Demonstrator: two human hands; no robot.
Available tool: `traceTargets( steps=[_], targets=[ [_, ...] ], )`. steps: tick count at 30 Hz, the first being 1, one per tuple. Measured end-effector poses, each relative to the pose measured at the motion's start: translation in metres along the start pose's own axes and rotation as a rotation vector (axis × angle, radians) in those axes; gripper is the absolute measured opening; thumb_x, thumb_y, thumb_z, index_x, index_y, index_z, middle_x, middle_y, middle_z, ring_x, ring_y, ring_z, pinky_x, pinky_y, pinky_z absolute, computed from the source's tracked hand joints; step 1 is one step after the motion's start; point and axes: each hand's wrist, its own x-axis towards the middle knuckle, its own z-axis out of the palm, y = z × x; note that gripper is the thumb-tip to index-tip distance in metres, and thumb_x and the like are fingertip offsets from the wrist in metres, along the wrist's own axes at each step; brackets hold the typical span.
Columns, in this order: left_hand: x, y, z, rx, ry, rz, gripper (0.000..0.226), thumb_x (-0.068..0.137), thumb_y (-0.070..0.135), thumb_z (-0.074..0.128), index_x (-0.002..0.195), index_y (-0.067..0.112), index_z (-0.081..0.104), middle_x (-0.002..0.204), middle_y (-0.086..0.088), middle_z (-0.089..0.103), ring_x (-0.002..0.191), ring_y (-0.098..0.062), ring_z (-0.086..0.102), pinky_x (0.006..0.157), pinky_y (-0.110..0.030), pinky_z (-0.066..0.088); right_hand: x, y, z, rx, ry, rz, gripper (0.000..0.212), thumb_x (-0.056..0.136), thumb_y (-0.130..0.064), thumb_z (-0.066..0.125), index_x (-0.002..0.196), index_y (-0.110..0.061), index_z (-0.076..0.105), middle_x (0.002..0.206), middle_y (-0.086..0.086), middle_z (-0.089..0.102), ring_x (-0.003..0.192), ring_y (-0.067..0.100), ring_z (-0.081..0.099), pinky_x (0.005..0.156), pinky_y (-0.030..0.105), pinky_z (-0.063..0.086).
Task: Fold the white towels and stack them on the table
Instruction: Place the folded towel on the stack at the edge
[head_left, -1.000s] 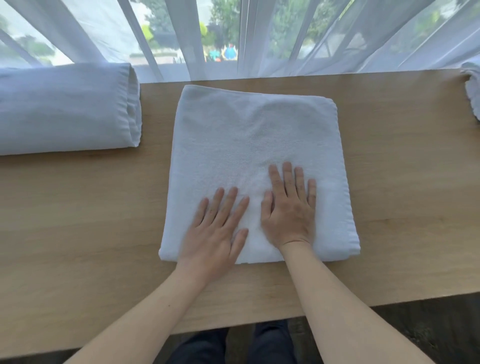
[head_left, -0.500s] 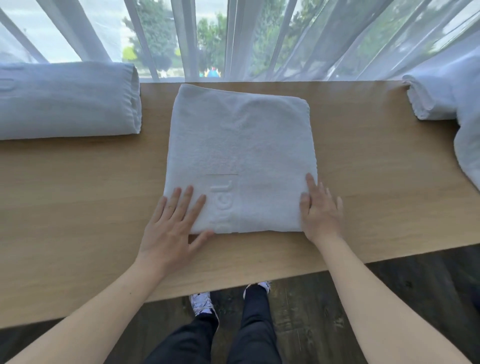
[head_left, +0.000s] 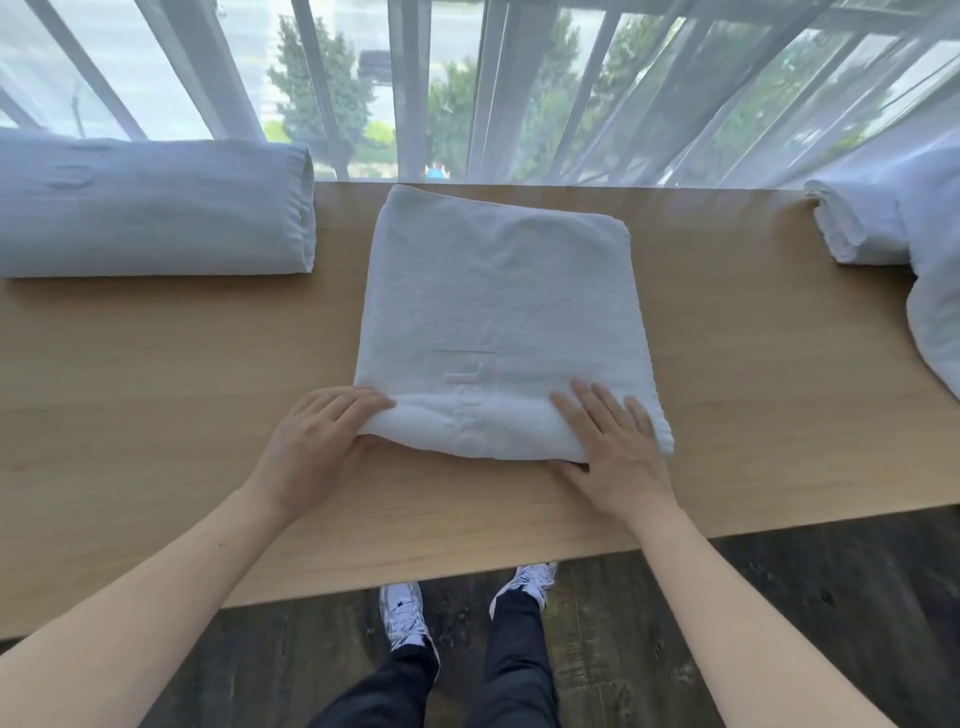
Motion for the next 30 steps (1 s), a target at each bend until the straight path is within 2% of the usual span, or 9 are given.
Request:
traceTargets(
  steps=[5,8,10,12,14,17,20,25,30],
  targets=[
    [0.016,0.007,-0.012,-0.149,-0.021,-0.027,0.064,0.104,0.056,0.028,0.122,0.004,0.06,0.112,-0.011,0.063,0.109,-0.028,0.055,0.108,-0.051,0.042,0.003,0.01,-0.029,0.162,0.011,0.094,0.069,0.084,-0.027,0.071,0.147,-0.036,0.042,0.153,-0.008,0.044,0.14,0.02,0.038,0.114,0.031,0.022],
    [0.028,0.008,-0.021,-0.197,0.098,-0.017,0.048,0.103,0.047,0.039,0.119,0.005,0.056,0.11,-0.008,0.062,0.108,-0.02,0.052,0.116,-0.057,0.03,0.013,0.014,-0.062,0.328,-0.078,0.175,0.058,0.076,-0.03,0.071,0.128,-0.049,0.054,0.119,-0.022,0.062,0.112,0.013,0.056,0.094,0.031,0.042],
    [0.033,0.011,-0.023,-0.25,0.184,-0.044,0.038,0.099,0.04,0.045,0.119,0.009,0.052,0.113,-0.006,0.063,0.113,-0.019,0.054,0.118,-0.048,0.026,0.018,0.02,-0.083,0.417,-0.16,0.178,0.052,0.072,-0.031,0.071,0.113,-0.057,0.053,0.101,-0.026,0.063,0.094,0.005,0.06,0.079,0.027,0.049],
    [0.042,0.016,-0.029,-0.417,0.2,-0.202,0.038,0.097,0.049,0.043,0.122,0.02,0.046,0.112,0.003,0.061,0.109,-0.019,0.06,0.092,-0.041,0.045,0.026,0.026,-0.103,0.459,-0.214,0.171,0.046,0.069,-0.031,0.072,0.1,-0.056,0.049,0.097,-0.027,0.063,0.087,0.002,0.059,0.067,0.02,0.045],
    [0.057,0.02,-0.033,-0.558,0.253,-0.309,0.033,0.094,0.056,0.042,0.116,0.031,0.043,0.104,0.011,0.055,0.087,-0.011,0.06,0.072,-0.033,0.045,0.037,0.033,-0.125,0.495,-0.267,0.17,0.044,0.065,-0.035,0.072,0.101,-0.054,0.055,0.094,-0.026,0.064,0.085,0.004,0.061,0.068,0.021,0.047],
    [0.092,0.017,-0.043,-0.649,0.386,-0.345,0.018,0.091,0.054,0.048,0.104,0.043,0.043,0.103,0.019,0.053,0.086,0.004,0.052,0.074,-0.015,0.042,0.059,0.045,-0.154,0.525,-0.379,0.153,0.046,0.061,-0.039,0.071,0.106,-0.047,0.065,0.089,-0.02,0.066,0.086,0.009,0.064,0.076,0.029,0.052],
    [0.13,0.01,-0.054,-0.676,0.392,-0.447,0.025,0.084,0.058,0.054,0.1,0.039,0.05,0.101,0.017,0.06,0.085,0.008,0.055,0.068,-0.007,0.04,0.091,0.057,-0.176,0.527,-0.464,0.127,0.036,0.059,-0.041,0.071,0.095,-0.036,0.069,0.082,-0.011,0.065,0.08,0.014,0.063,0.071,0.033,0.047],
    [0.199,-0.019,-0.052,-0.734,0.234,-0.758,0.022,0.09,0.056,0.058,0.097,0.035,0.061,0.1,0.007,0.064,0.09,-0.008,0.061,0.071,-0.029,0.045,0.152,0.082,-0.2,0.506,-0.461,0.109,0.044,0.063,-0.049,0.07,0.082,-0.012,0.056,0.073,-0.006,0.051,0.069,0.015,0.051,0.067,0.036,0.034],
    [0.26,-0.05,-0.041,-0.674,0.222,-0.926,0.06,0.088,0.067,0.055,0.076,0.008,0.057,0.072,0.019,0.049,0.07,-0.018,0.053,0.061,-0.033,0.037,0.219,0.103,-0.202,0.487,-0.335,0.079,0.039,0.064,-0.057,0.065,0.084,-0.024,0.069,0.083,-0.005,0.07,0.08,0.014,0.066,0.072,0.036,0.049]
  ],
)
